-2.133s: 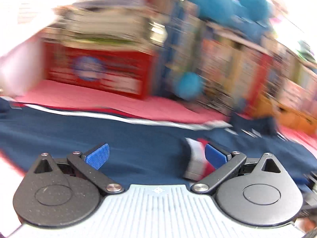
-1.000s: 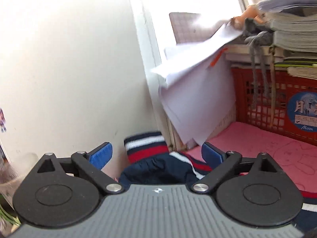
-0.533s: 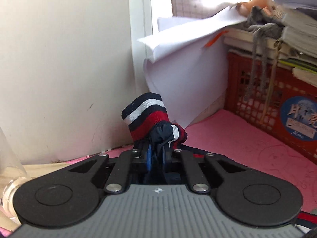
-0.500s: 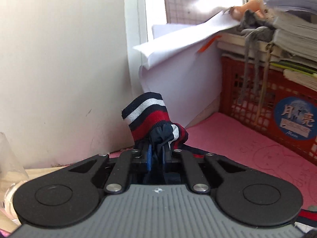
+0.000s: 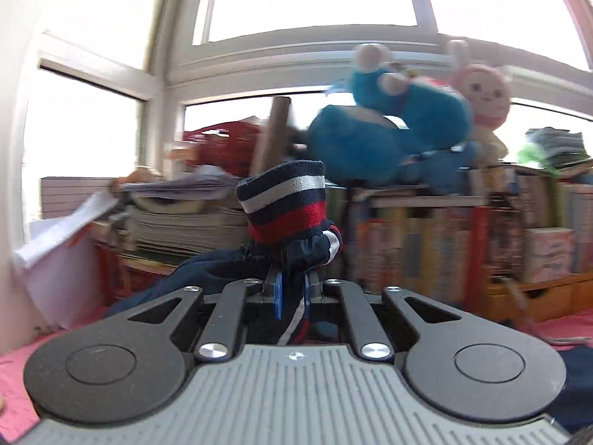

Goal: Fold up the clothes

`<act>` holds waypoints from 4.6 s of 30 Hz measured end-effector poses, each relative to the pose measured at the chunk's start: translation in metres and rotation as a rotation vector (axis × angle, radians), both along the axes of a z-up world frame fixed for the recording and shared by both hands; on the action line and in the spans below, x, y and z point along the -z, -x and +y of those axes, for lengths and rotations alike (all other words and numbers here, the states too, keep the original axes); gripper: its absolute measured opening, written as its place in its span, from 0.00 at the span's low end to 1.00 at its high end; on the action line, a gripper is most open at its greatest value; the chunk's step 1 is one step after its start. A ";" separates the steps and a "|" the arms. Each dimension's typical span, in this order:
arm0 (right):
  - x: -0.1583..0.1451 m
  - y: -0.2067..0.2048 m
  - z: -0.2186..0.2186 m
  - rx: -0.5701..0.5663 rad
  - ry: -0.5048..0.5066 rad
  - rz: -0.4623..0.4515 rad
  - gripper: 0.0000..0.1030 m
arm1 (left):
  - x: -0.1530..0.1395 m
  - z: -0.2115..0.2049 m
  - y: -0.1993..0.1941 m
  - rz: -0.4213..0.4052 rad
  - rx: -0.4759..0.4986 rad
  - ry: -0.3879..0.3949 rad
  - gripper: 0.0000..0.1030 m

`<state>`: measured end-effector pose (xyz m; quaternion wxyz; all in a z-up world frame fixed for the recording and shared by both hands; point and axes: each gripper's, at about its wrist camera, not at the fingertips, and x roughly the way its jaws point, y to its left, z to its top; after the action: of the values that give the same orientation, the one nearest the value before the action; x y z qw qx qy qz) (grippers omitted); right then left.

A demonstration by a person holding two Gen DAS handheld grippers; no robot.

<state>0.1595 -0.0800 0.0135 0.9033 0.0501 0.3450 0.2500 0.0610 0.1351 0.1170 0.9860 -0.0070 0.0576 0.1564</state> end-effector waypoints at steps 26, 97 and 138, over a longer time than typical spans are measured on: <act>-0.010 0.019 -0.068 0.009 -0.310 0.159 0.96 | 0.056 -0.034 0.067 0.281 0.238 0.066 0.82; -0.030 0.006 -0.015 0.062 0.380 -0.266 0.66 | 0.076 0.064 0.004 0.467 -0.018 0.053 0.92; 0.013 0.053 -0.141 0.162 0.771 -0.370 0.86 | 0.102 0.062 -0.044 0.441 -0.032 0.252 0.96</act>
<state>0.1064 -0.2208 0.0007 0.9193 -0.3095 0.2404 0.0358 0.1052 0.1971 0.0150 0.9383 -0.0964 0.2903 0.1614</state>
